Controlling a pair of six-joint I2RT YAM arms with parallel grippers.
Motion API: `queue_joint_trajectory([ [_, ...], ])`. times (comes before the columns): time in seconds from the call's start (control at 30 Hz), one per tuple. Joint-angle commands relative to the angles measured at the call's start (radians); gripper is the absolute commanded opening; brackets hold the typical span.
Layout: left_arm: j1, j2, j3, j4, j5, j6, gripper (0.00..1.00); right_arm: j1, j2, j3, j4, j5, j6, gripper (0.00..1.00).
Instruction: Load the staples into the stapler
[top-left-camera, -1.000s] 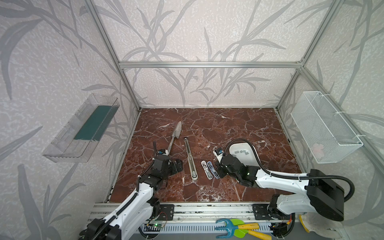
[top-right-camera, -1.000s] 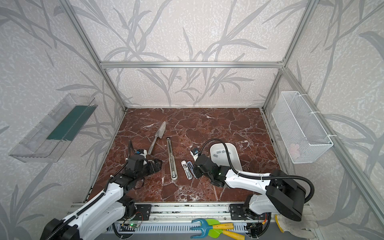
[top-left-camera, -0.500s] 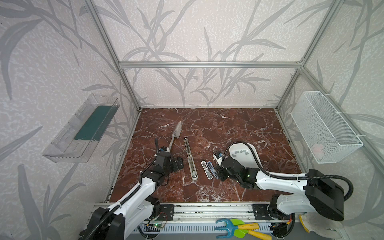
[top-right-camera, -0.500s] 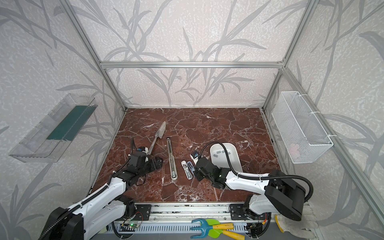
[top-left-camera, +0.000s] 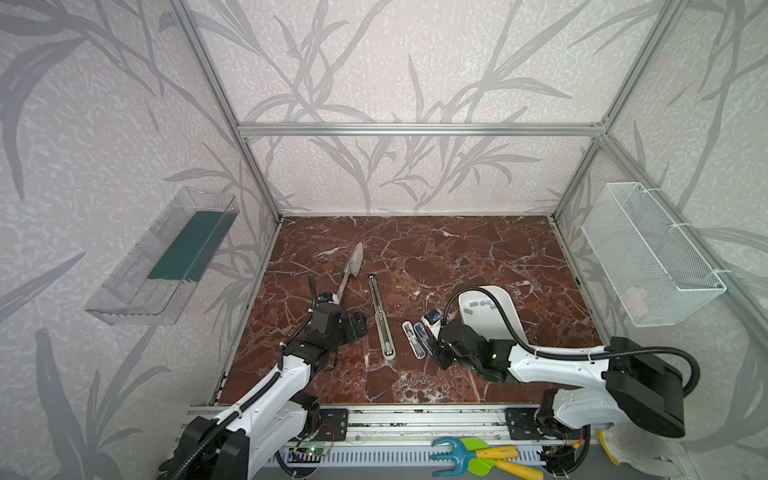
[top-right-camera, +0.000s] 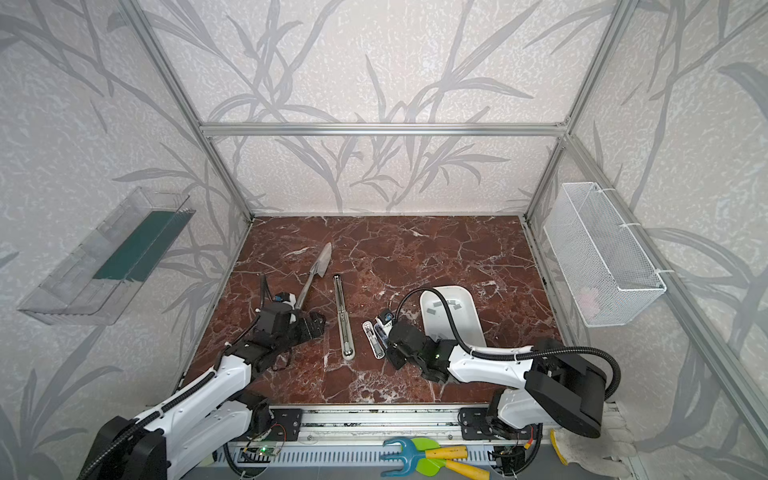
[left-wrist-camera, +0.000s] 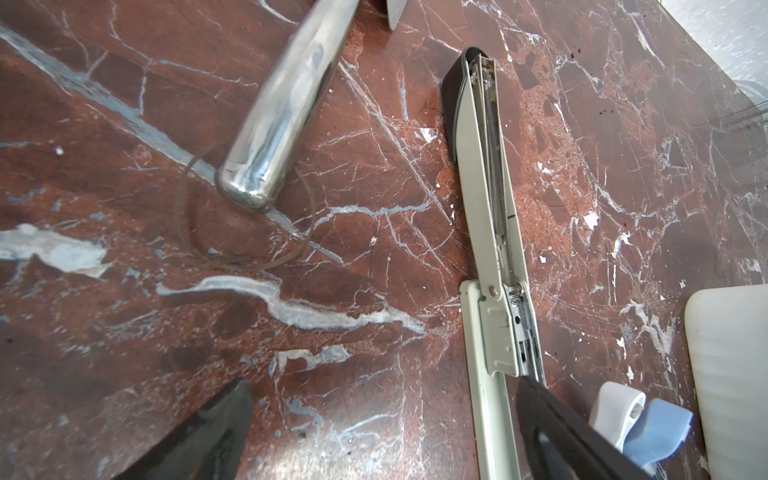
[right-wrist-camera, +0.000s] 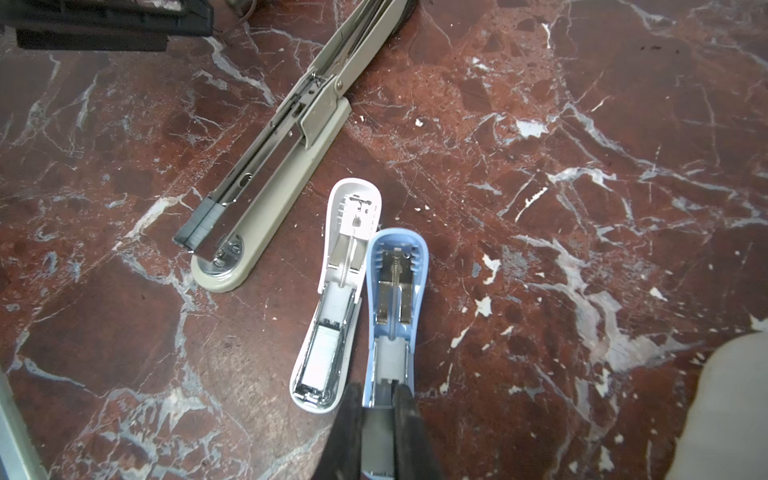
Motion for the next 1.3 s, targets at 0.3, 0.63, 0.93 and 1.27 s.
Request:
queue_joint_trajectory([
  [0.3, 0.001, -0.017, 0.003, 0.016, -0.019, 0.002, 0.99, 0.006, 0.063, 0.011, 0.018, 0.047, -0.024, 0.12],
  [0.63, 0.001, -0.012, 0.005, 0.015, -0.022, 0.002, 0.99, 0.006, 0.067, 0.02, 0.021, 0.036, -0.021, 0.12],
  [0.93, -0.001, -0.012, 0.005, 0.015, -0.023, 0.002, 0.99, 0.008, 0.002, 0.006, 0.015, 0.025, -0.016, 0.12],
  [1.27, 0.001, -0.011, 0.006, 0.016, -0.022, 0.002, 0.99, 0.008, 0.052, 0.015, 0.034, 0.006, -0.009, 0.12],
])
